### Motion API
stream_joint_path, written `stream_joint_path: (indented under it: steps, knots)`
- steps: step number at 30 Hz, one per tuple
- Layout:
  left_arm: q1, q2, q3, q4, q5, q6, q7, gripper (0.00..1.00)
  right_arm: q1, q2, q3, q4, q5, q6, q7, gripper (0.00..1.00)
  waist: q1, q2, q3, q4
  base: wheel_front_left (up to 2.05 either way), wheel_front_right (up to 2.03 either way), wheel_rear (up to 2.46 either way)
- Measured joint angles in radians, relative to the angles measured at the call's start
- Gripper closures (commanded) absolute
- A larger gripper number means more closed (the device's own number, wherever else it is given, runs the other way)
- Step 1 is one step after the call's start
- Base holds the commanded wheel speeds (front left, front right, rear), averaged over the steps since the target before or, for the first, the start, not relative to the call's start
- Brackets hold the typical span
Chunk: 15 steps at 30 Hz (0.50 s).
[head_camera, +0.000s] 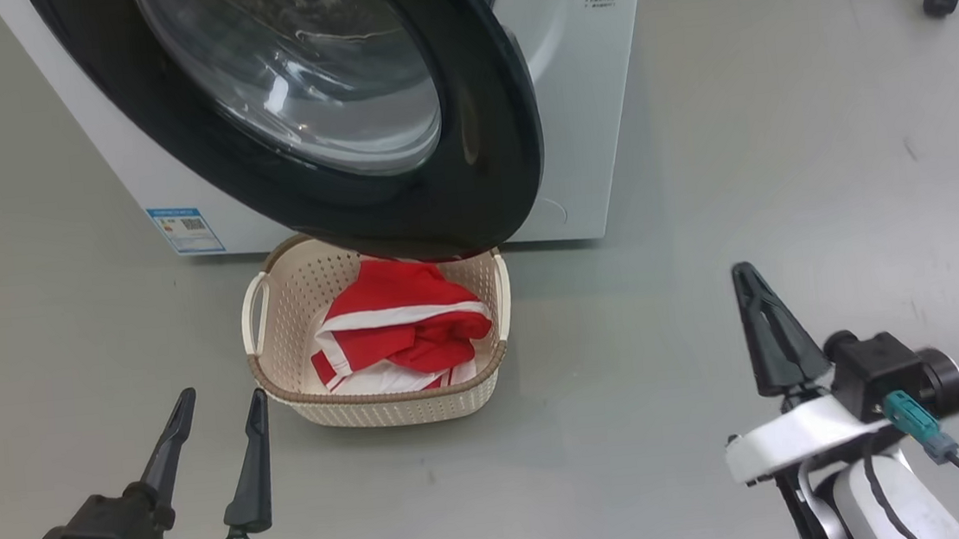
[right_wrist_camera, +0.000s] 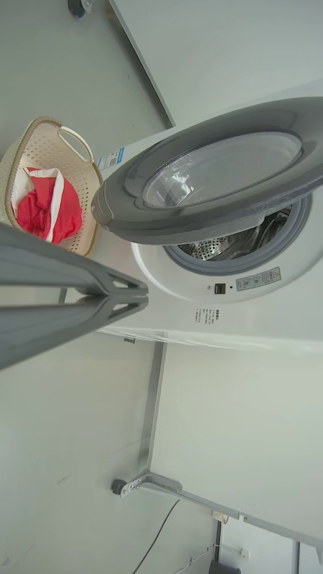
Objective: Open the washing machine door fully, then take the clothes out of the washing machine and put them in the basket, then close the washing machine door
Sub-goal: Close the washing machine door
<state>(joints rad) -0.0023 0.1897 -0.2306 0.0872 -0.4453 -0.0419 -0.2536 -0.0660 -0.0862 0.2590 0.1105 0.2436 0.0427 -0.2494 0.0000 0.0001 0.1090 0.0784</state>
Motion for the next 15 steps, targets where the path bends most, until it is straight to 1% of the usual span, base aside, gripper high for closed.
stream_joint_path:
  steps: [3, 5, 12, 15]
  knots:
    - [-0.003, -0.008, -0.001, -0.005, 0.004, -0.008, 0.0, 0.0, -0.047, -0.018, 0.044, -0.01, -0.021, 0.03, 0.001, 1.0, 0.0, 0.0, 0.025, 0.009, 0.0, 0.0, 0.0]
    - [-0.007, -0.013, -0.002, -0.009, 0.007, -0.009, 0.0, 0.0, -0.083, -0.03, 0.071, -0.018, -0.042, 0.044, 0.008, 1.0, 0.0, 0.0, 0.045, 0.016, 0.0, 0.0, 0.0]
    - [-0.064, -0.037, -0.013, -0.026, 0.007, -0.024, 0.0, 0.0, -0.224, -0.067, 0.155, -0.026, -0.09, 0.071, 0.057, 1.0, 0.0, 0.0, 0.124, 0.05, 0.0, 0.0, 0.0]
    - [-0.095, -0.051, -0.021, -0.03, 0.015, -0.031, 0.0, 0.0, -0.317, -0.083, 0.184, -0.027, -0.109, 0.079, 0.083, 1.0, 0.0, 0.0, 0.174, 0.073, 0.0, 0.0, 0.0]
